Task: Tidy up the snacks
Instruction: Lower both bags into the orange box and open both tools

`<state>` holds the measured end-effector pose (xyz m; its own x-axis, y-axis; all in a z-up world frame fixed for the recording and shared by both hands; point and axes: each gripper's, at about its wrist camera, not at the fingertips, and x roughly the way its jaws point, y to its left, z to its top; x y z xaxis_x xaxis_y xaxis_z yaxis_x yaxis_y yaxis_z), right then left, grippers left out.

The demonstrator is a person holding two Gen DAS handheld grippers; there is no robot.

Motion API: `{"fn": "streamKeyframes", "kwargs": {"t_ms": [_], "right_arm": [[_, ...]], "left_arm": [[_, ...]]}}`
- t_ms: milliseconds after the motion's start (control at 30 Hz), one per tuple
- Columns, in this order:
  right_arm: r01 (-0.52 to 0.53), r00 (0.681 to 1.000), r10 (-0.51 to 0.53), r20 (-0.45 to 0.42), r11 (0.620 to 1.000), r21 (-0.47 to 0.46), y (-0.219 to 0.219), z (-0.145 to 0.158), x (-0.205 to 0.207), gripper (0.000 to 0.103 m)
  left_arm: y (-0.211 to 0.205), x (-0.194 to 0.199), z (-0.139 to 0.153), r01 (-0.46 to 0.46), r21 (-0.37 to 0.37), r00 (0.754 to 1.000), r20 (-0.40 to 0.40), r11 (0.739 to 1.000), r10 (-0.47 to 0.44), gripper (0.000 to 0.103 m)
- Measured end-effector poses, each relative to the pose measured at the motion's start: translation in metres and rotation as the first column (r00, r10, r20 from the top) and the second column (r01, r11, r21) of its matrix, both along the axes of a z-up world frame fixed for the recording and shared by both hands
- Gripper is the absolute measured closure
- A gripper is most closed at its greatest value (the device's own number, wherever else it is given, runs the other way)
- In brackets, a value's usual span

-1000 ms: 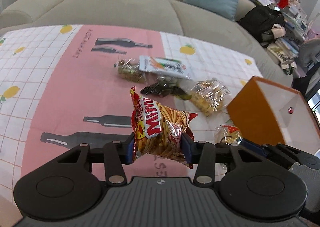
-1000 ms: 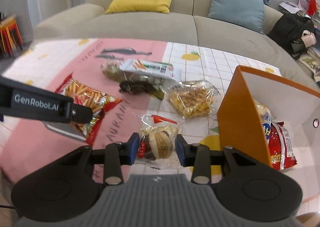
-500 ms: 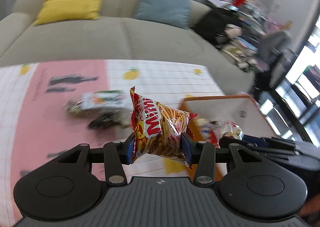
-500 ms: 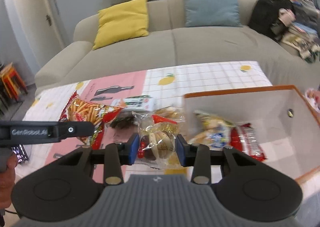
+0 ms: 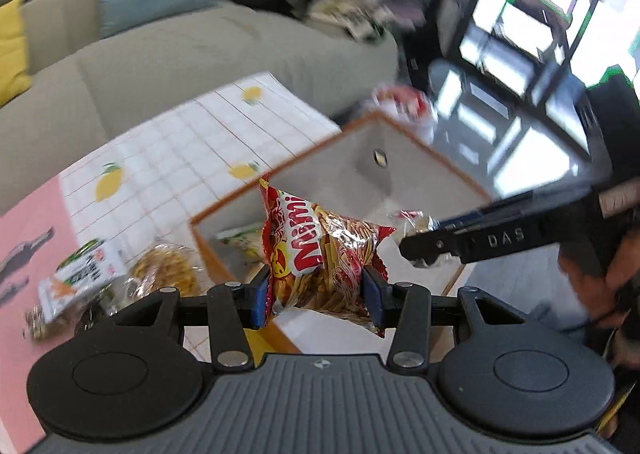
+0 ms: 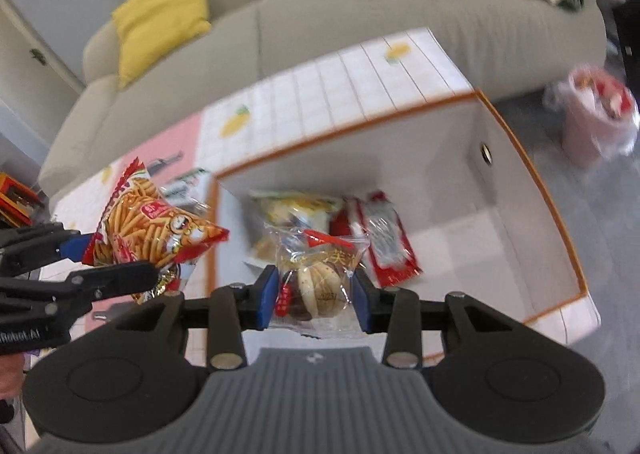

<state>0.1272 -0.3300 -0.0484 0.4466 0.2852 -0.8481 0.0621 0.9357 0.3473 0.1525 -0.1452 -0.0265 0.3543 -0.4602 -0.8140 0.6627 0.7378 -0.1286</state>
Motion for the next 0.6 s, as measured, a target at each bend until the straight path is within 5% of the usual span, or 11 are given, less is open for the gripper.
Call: {"fn": "streamKeyframes", "kwargs": {"t_ms": [100, 300, 600], "right_arm": [[-0.012, 0.998, 0.012, -0.069, 1.0, 0.003, -0.007, -0.019, 0.01, 0.065], [-0.1, 0.975, 0.103, -0.196, 0.995, 0.024, -0.014, -0.06, 0.036, 0.065], [-0.109, 0.949, 0.12, -0.292, 0.993, 0.054, -0.01, -0.103, 0.057, 0.064]], "left_arm": [[-0.024, 0.005, -0.018, 0.099, 0.085, 0.995, -0.038, 0.992, -0.096, 0.051], [-0.053, 0.012, -0.052, 0.264, 0.247, 0.963, -0.13, 0.932, -0.238, 0.051], [-0.079, 0.02, -0.098, 0.443, 0.448, 0.896, -0.244, 0.777, -0.37, 0.05]]}}
